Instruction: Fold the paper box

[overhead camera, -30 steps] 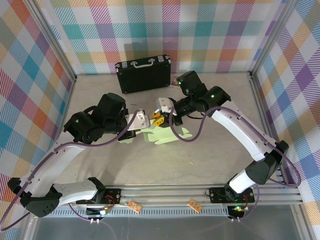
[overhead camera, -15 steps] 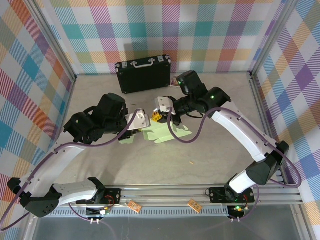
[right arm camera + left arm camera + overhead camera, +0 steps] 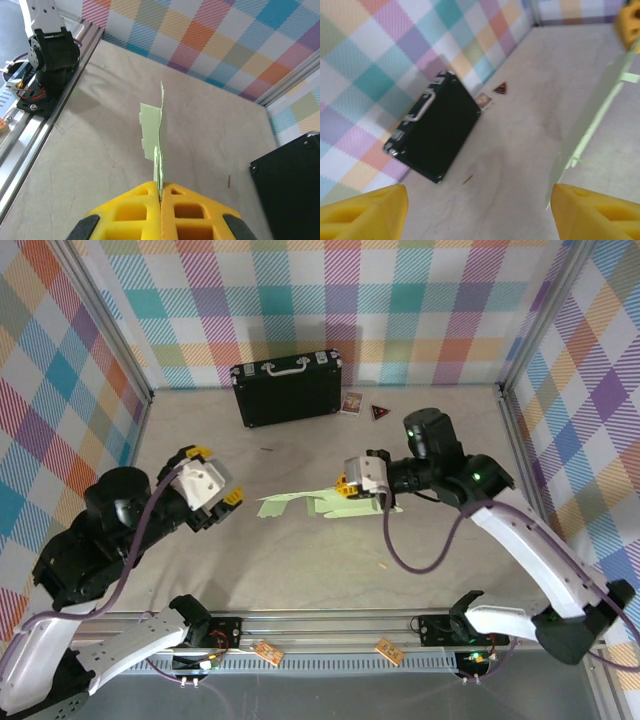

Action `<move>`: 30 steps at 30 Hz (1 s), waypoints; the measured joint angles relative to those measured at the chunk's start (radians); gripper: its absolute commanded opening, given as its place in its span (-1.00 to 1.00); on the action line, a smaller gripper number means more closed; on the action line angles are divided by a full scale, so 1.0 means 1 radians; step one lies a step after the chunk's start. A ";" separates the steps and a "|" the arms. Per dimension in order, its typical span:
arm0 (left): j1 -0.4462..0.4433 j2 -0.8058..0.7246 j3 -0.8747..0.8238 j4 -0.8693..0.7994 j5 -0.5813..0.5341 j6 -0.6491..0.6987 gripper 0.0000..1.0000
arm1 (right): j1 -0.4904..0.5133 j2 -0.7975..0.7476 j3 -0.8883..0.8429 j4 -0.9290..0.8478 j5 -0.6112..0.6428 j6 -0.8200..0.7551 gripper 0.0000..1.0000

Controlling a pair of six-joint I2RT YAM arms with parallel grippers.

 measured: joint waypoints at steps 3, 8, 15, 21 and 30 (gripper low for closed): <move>0.007 0.012 -0.045 0.006 -0.050 0.007 0.41 | 0.000 -0.079 -0.059 0.039 -0.029 0.025 -1.00; 0.012 0.037 -0.164 0.023 0.012 0.080 0.31 | 0.000 -0.192 -0.152 0.084 -0.087 0.074 -1.00; 0.013 -0.016 -0.206 0.000 0.237 0.139 0.24 | 0.000 -0.246 -0.175 0.104 -0.149 0.111 -1.00; 0.013 -0.044 -0.208 -0.003 0.352 0.151 0.22 | 0.000 -0.240 -0.187 0.120 -0.167 0.128 -1.00; 0.013 -0.035 -0.214 0.041 0.509 0.145 0.18 | 0.000 -0.203 -0.196 0.163 -0.169 0.169 -1.00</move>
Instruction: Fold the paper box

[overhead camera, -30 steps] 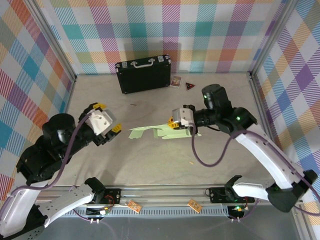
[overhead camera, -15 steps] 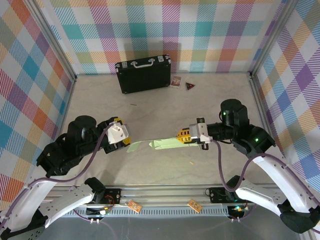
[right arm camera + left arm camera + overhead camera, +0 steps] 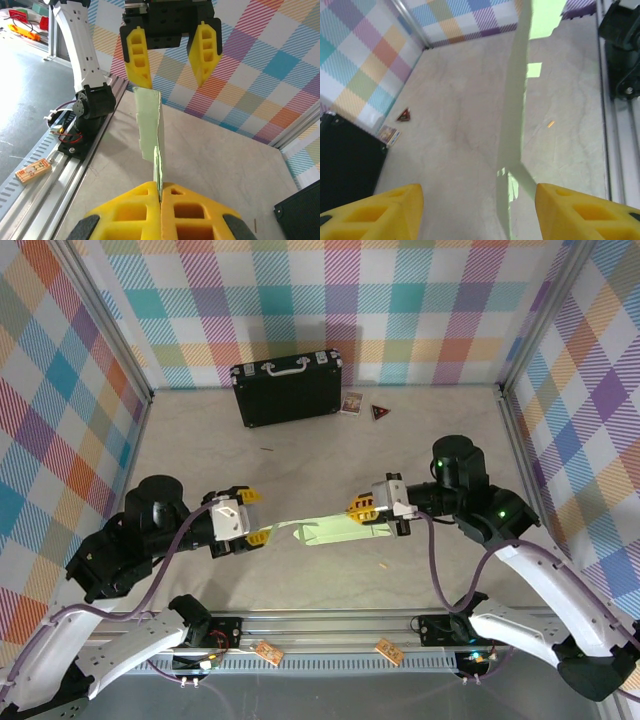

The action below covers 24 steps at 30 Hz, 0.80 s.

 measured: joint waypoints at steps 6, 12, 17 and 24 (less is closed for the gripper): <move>0.000 0.029 -0.011 0.006 0.056 0.003 0.17 | 0.000 0.013 -0.001 0.008 -0.006 0.027 -1.00; 0.000 0.028 -0.013 0.006 0.100 0.012 0.12 | 0.000 0.014 -0.004 0.035 -0.021 0.057 -1.00; 0.000 0.039 -0.013 0.005 0.114 0.032 0.03 | 0.000 0.016 -0.011 0.056 -0.032 0.082 -1.00; 0.000 0.025 -0.013 -0.004 0.078 0.060 0.21 | 0.000 0.017 -0.013 0.056 -0.034 0.089 -1.00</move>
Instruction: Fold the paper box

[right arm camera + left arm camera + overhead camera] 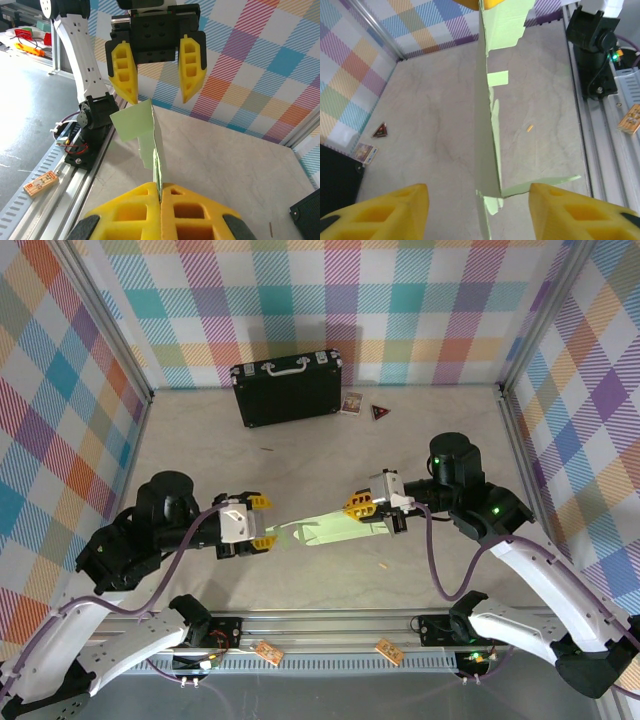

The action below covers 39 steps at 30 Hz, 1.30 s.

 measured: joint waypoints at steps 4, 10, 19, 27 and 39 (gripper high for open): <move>0.000 -0.031 0.001 -0.069 -0.061 0.032 0.28 | 0.000 -0.001 -0.001 -0.001 -0.001 -0.004 -1.00; -0.001 -0.068 0.045 -0.224 -0.174 0.091 0.30 | 0.000 -0.016 -0.001 -0.022 -0.001 -0.013 -1.00; -0.003 -0.052 0.077 -0.243 -0.257 0.147 0.24 | 0.000 -0.026 -0.009 -0.030 -0.022 -0.019 -1.00; -0.003 0.023 0.072 -0.161 -0.146 0.170 0.19 | 0.000 -0.024 -0.010 -0.030 -0.027 -0.025 -1.00; -0.008 0.054 0.026 -0.055 0.011 0.175 0.17 | 0.000 -0.010 -0.012 -0.029 -0.035 -0.027 -1.00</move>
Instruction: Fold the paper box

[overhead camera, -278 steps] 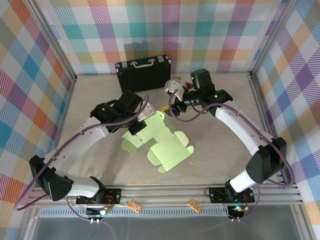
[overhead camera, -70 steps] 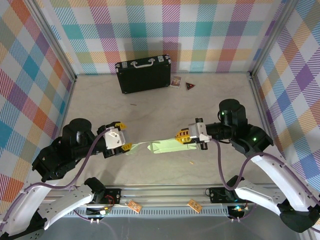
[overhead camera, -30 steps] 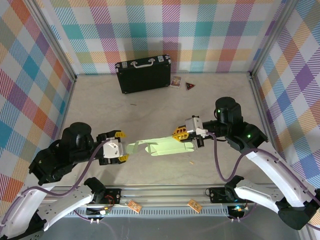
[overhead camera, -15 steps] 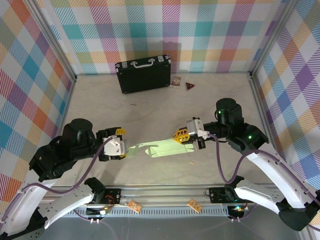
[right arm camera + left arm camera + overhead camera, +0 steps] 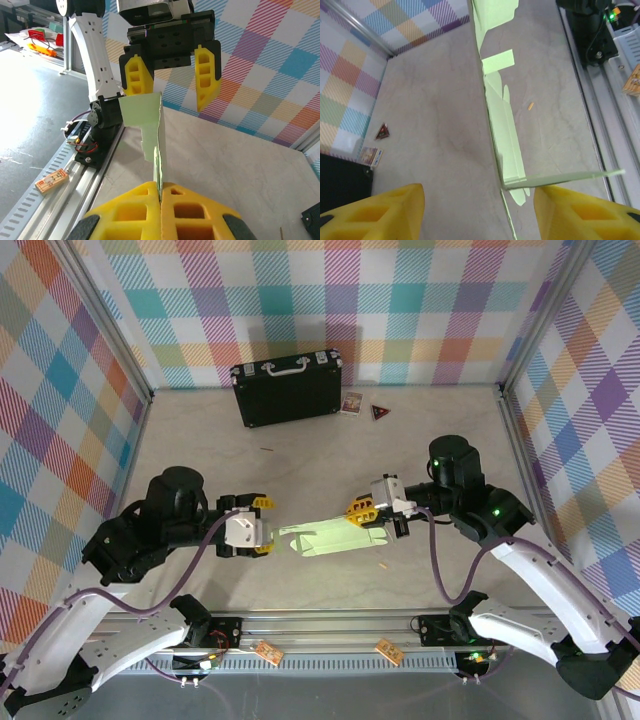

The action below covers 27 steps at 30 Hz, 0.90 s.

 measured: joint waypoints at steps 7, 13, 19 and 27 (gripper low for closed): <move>-0.002 0.040 -0.011 0.057 0.057 -0.027 0.10 | 0.000 0.000 -0.003 0.014 -0.007 0.001 -1.00; -0.006 0.051 -0.048 0.110 0.066 -0.068 -0.17 | 0.000 0.001 -0.011 0.023 -0.007 0.010 -1.00; -0.008 0.055 -0.053 0.135 0.062 -0.110 -0.38 | 0.000 0.005 -0.011 0.028 -0.007 0.016 -1.00; -0.008 0.066 -0.052 0.146 0.062 -0.153 -0.84 | 0.000 0.012 -0.011 0.037 -0.002 0.016 -1.00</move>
